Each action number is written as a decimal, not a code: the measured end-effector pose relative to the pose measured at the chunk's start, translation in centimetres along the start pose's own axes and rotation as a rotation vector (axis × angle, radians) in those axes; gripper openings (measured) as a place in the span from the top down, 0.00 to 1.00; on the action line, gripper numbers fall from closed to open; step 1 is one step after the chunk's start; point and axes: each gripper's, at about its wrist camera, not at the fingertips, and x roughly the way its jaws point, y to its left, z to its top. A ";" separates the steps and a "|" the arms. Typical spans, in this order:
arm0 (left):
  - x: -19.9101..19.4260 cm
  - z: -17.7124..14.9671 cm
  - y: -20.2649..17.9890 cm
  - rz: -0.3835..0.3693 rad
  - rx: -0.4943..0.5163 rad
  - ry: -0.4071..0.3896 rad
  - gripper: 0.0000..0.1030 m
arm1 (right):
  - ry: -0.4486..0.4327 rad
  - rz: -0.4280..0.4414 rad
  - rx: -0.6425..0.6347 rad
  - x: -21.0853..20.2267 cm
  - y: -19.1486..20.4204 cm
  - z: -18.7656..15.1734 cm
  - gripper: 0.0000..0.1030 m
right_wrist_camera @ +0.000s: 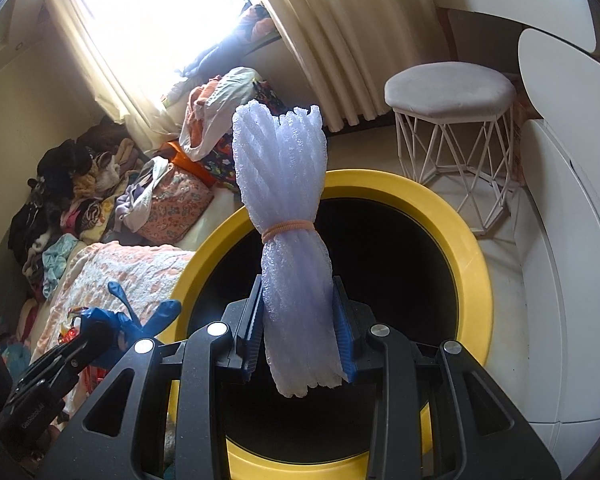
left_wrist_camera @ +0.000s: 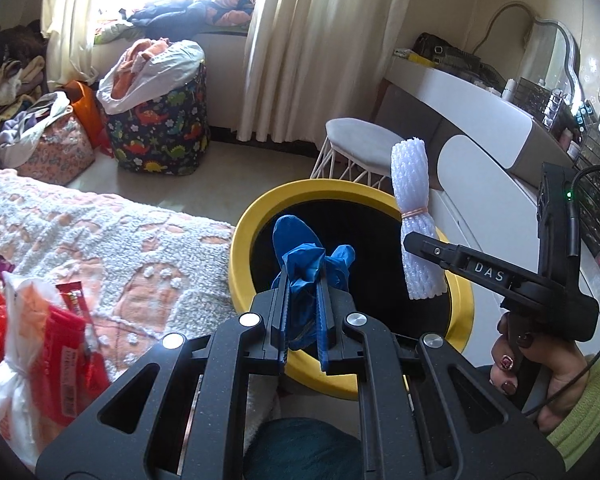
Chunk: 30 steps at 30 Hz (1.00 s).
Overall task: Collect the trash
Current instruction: 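Carry the foam net and blue bag in both grippers over the yellow bin, then open both grippers to drop the foam net and blue bag into the bin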
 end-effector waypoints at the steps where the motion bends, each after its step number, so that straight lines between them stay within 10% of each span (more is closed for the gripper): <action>1: 0.3 0.0 -0.1 -0.003 0.001 0.005 0.94 | 0.003 -0.003 0.007 0.0 -0.1 0.0 0.70; 9: 3.0 0.3 0.0 -0.024 -0.002 0.037 0.92 | 0.010 -0.013 0.032 0.4 -0.8 0.0 0.62; 18: 1.9 0.3 0.9 0.015 -0.056 0.000 0.26 | -0.016 -0.021 0.048 0.1 -1.0 0.2 0.47; 22: 0.4 0.2 1.1 0.051 -0.065 -0.033 0.11 | -0.038 -0.010 0.030 -0.4 -0.2 0.2 0.41; 30: -3.0 -0.1 2.1 0.131 -0.081 -0.090 0.11 | -0.076 0.023 -0.038 -1.4 2.8 0.0 0.35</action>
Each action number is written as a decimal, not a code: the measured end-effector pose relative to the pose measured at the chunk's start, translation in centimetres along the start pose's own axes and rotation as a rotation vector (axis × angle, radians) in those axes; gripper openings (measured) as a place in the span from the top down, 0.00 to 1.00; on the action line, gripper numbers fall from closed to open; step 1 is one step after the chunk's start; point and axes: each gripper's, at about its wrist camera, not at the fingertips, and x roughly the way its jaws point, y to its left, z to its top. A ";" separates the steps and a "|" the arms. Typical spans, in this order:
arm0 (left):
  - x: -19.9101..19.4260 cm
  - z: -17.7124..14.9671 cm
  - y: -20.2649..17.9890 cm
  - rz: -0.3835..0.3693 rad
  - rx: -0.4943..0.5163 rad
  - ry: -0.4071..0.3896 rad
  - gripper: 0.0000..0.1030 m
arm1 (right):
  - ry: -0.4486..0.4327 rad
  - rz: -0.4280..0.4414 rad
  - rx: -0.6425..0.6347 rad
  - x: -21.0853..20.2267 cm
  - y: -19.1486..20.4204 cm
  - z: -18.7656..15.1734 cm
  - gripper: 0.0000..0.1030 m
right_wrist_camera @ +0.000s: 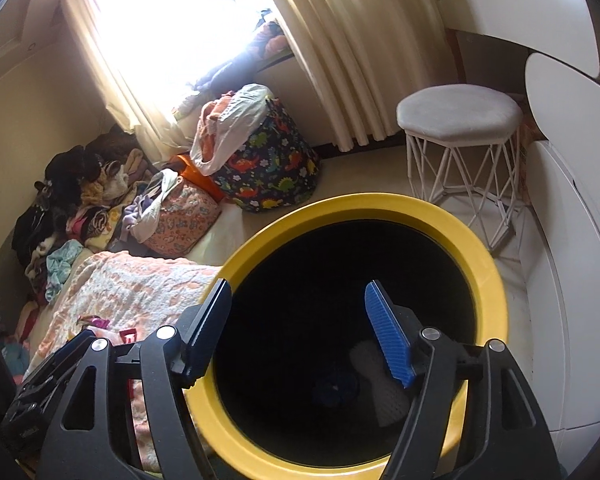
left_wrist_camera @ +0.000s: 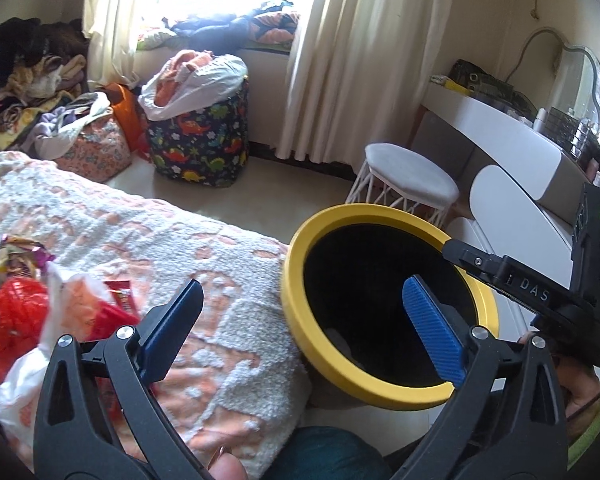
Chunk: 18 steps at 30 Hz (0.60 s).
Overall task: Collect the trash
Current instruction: 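Open both grippers to drop the foam net and blue bag into the bin, then move both open grippers back to the trash pile on the bed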
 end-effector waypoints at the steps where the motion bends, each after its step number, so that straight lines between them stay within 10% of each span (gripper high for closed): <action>1: -0.4 0.1 0.3 0.008 -0.003 -0.009 0.11 | -0.002 0.007 -0.012 -0.1 0.5 0.0 0.35; 18: -5.6 0.3 5.5 0.108 -0.081 -0.100 0.11 | -0.028 0.097 -0.148 -1.6 6.9 -1.8 0.27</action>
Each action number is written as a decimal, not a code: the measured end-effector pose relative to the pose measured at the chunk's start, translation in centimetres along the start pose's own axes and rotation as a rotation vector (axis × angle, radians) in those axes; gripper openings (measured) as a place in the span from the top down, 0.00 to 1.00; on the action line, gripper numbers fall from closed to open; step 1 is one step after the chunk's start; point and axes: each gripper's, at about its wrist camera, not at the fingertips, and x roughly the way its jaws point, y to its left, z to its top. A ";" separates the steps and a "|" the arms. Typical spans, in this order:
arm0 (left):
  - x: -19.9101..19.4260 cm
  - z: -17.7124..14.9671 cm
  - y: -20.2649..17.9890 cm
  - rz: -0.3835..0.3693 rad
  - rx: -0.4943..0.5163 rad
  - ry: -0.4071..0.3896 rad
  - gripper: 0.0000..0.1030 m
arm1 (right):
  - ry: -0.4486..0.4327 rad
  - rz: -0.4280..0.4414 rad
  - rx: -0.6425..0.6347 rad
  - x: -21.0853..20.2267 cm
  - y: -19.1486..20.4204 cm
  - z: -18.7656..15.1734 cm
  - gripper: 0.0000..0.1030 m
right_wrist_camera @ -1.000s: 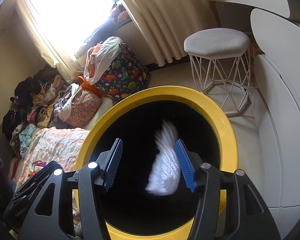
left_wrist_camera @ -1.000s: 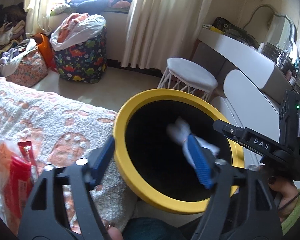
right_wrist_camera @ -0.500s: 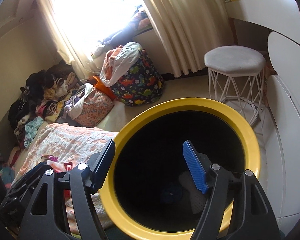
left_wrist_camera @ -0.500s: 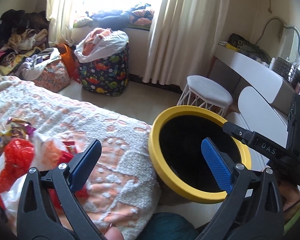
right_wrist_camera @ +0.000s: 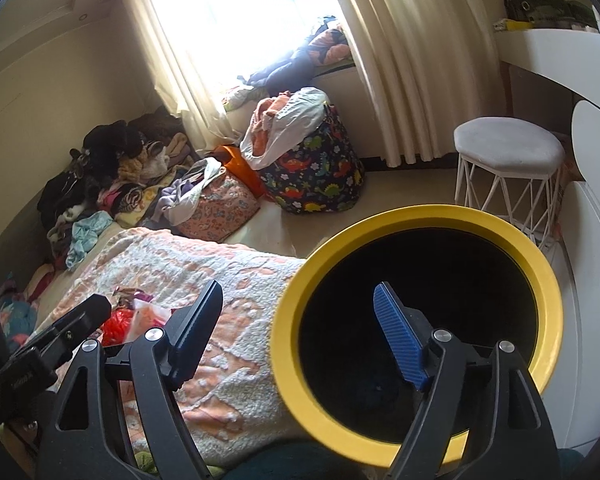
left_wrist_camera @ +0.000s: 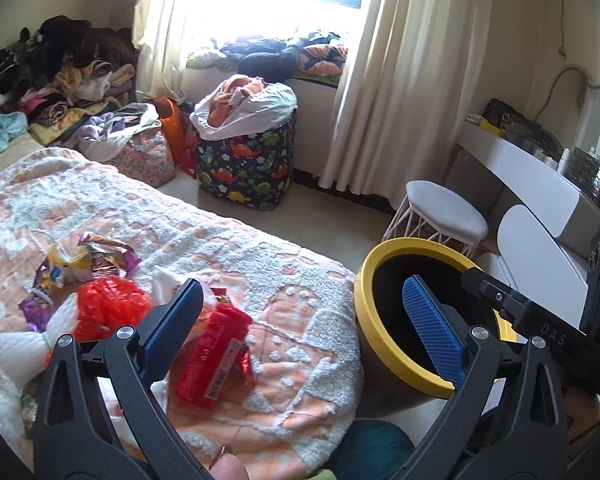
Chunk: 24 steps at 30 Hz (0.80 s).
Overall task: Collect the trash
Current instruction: 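Move both open grippers back to the trash pile on the bed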
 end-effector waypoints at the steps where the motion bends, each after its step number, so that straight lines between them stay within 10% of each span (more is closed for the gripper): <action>1: -0.2 -0.1 0.4 0.004 -0.005 -0.002 0.11 | 0.001 0.003 -0.007 -0.1 0.4 -0.1 0.26; 24: -3.8 -0.2 8.3 0.116 -0.136 -0.051 0.11 | 0.075 0.119 -0.199 0.5 9.9 -3.6 0.25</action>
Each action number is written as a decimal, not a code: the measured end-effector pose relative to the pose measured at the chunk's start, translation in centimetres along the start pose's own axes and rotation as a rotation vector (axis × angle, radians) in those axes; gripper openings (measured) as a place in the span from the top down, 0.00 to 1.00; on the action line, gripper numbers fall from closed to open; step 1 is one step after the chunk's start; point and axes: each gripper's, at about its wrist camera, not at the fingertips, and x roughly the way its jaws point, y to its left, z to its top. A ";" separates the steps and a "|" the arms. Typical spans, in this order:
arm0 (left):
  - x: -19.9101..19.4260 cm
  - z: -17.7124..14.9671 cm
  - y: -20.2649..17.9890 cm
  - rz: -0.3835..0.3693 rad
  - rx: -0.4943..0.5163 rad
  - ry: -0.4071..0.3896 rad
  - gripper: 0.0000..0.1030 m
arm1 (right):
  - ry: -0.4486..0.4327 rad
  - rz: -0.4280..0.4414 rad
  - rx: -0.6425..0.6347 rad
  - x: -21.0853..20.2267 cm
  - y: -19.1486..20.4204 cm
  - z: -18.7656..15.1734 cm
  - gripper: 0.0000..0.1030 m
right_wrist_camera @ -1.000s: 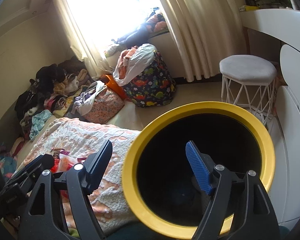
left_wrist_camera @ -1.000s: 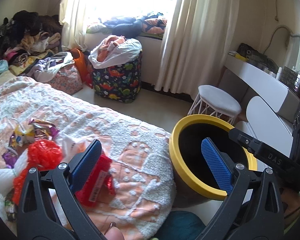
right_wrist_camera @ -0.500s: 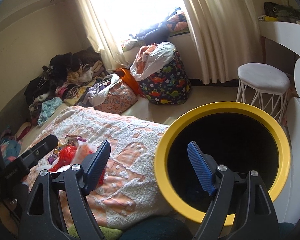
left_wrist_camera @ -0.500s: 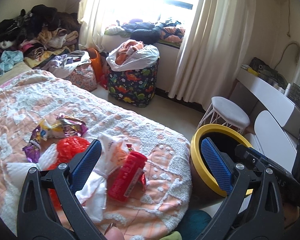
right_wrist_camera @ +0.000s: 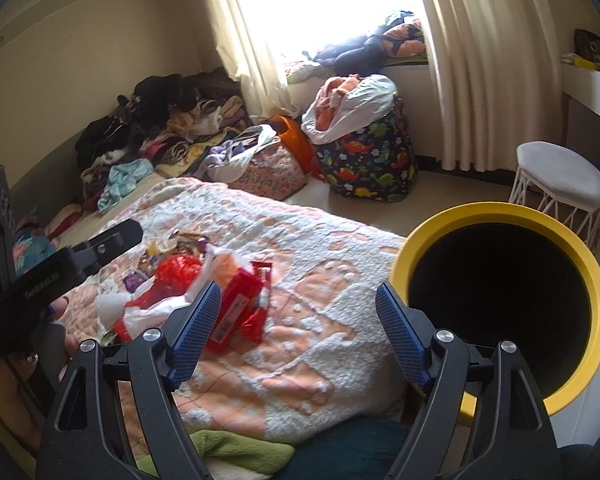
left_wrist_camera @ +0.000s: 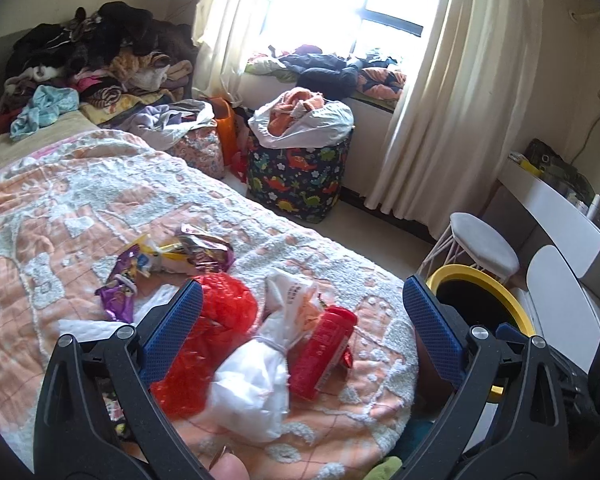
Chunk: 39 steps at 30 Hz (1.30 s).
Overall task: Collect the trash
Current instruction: 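Move both open grippers back to the trash pile on the bed, then grasp the red mesh bag with the left gripper while the right gripper grasps the red canister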
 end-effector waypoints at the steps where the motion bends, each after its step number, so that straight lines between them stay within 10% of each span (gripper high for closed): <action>1: -0.1 0.1 0.4 0.004 -0.009 -0.001 0.11 | 0.004 0.007 -0.009 0.1 0.5 -0.1 0.25; 15: -1.4 -0.6 6.5 0.074 -0.093 0.028 0.12 | 0.080 0.025 -0.089 3.5 4.2 -0.4 0.25; 28: -0.7 -3.1 9.6 0.040 -0.144 0.151 0.58 | 0.162 0.032 -0.030 7.7 3.7 0.4 0.25; 39: 1.8 -4.9 8.8 0.044 -0.129 0.259 0.62 | 0.244 0.035 0.029 12.0 3.0 0.9 0.25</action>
